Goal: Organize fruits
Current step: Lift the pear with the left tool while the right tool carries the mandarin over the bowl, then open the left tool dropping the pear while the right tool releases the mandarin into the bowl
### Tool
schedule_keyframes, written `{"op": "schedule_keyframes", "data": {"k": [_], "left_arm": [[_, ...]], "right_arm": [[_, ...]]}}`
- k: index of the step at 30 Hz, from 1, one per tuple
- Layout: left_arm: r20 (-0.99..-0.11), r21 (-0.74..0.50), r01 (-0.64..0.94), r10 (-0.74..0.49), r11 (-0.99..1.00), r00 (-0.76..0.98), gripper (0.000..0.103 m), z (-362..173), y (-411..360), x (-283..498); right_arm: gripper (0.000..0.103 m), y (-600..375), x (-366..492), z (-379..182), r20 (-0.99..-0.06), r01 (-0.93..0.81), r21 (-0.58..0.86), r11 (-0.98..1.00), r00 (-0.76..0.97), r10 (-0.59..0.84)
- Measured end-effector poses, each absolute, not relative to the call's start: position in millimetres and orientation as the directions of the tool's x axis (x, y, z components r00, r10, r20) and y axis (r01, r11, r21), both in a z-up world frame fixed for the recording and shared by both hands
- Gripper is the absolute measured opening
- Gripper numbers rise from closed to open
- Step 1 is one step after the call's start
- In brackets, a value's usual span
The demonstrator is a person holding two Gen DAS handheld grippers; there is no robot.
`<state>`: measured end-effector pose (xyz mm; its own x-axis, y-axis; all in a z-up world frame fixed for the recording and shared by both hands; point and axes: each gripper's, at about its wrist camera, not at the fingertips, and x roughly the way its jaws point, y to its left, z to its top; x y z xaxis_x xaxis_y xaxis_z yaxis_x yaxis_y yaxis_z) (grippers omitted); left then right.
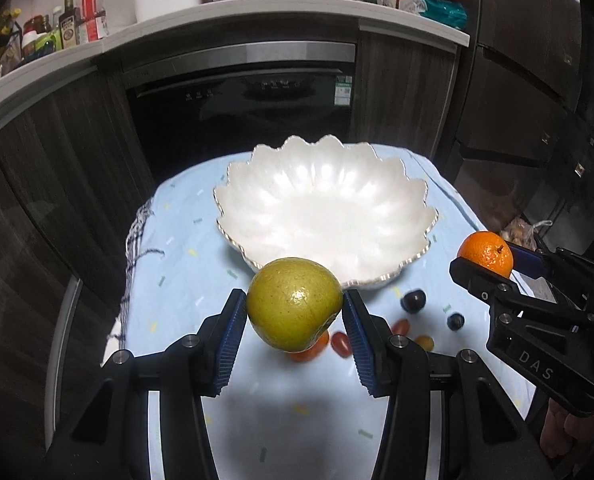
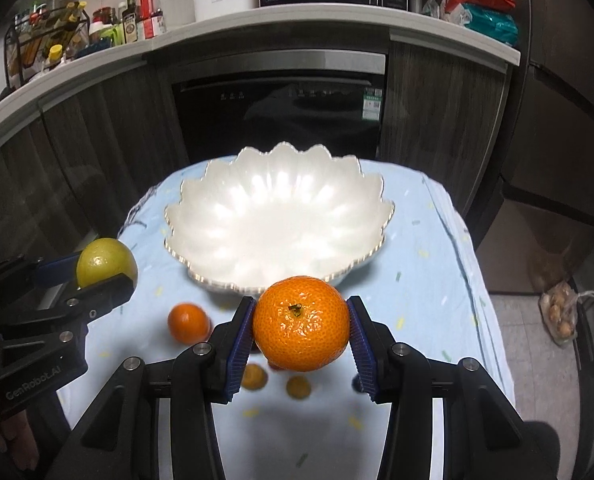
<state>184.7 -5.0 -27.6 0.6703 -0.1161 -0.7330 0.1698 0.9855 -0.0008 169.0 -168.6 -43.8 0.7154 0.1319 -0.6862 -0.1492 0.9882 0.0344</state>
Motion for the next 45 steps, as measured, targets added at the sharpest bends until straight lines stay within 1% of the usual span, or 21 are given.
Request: {"op": "schedule_keyframes", "data": {"k": [13, 21, 36, 45], "left_arm": [[-0.705, 0.013, 0.172, -0.113, 0.985, 0.7, 0.049, -19, -6, 223], [-0.699, 0.016, 0.163, -0.105, 0.986, 0.708, 0.049, -16, -6, 253], [-0.765, 0.014, 0.152, -0.088, 0.988, 0.638, 0.049, -49, -5, 301], [-0.794, 0.012, 0.113, -0.059, 0.993, 0.605, 0.049, -59, -1, 310]], "right_arm": [[0.047, -170, 212, -25, -0.653, -0.135, 0.026, 0.991, 0.748, 0.119], [0.047, -177, 243, -22, -0.654, -0.104, 0.033, 0.994, 0.75, 0.1], [0.047, -182, 291, -43, -0.71, -0.063, 0.01, 0.998, 0.702, 0.052], [0.047, -184, 307, -61, -0.755, -0.055, 0.013, 0.998, 0.654, 0.046]]}}
